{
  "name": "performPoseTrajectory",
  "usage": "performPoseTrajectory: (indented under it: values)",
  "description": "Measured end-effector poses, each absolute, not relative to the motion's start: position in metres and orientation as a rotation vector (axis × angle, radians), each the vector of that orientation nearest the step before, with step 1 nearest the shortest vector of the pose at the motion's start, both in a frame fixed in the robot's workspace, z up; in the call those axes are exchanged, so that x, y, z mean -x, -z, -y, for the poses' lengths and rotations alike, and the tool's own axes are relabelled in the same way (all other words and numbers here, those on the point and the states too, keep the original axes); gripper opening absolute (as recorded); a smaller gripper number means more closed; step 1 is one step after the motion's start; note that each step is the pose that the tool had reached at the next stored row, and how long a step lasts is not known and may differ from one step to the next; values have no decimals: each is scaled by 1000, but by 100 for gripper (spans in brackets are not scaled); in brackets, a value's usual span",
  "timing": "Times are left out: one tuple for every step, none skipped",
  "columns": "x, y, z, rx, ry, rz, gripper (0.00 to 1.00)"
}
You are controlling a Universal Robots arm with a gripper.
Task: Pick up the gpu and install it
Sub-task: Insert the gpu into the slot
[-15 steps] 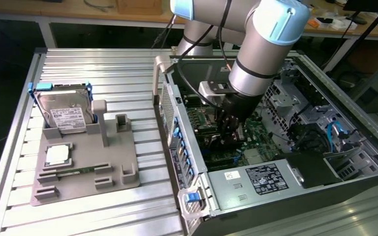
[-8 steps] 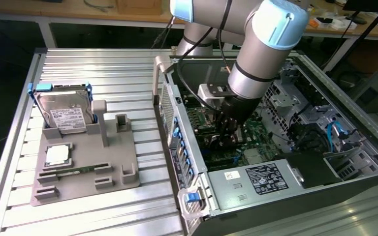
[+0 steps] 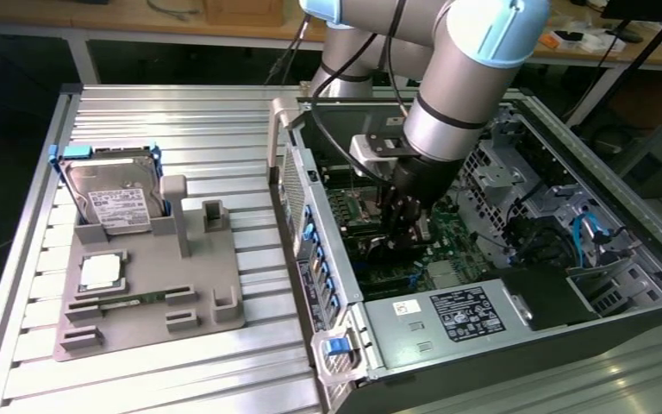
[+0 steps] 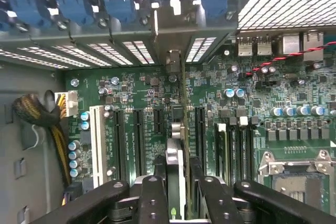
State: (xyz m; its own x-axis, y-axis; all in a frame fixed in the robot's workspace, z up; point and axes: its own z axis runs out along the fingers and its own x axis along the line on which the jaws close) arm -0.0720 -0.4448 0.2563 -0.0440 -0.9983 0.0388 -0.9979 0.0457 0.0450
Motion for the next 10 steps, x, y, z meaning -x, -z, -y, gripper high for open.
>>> performPoseTrajectory:
  values:
    - [72, -259, 445, -2131, 7, 2229, 29]
    - [72, -261, 445, -2132, 5, 2230, 29]
    - [72, -263, 445, -2133, 3, 2231, 29]
    - [72, -265, 445, -2134, 1, 2232, 29]
    - [72, -267, 445, -2135, -2, 2233, 29]
    - [72, -269, 445, -2136, -4, 2235, 29]
    - [73, -270, 445, -2137, -6, 2236, 29]
    - [73, -272, 444, -2138, -8, 2237, 29]
    - [73, -273, 444, -2139, -10, 2238, 29]
    - [73, -275, 444, -2140, -13, 2239, 29]
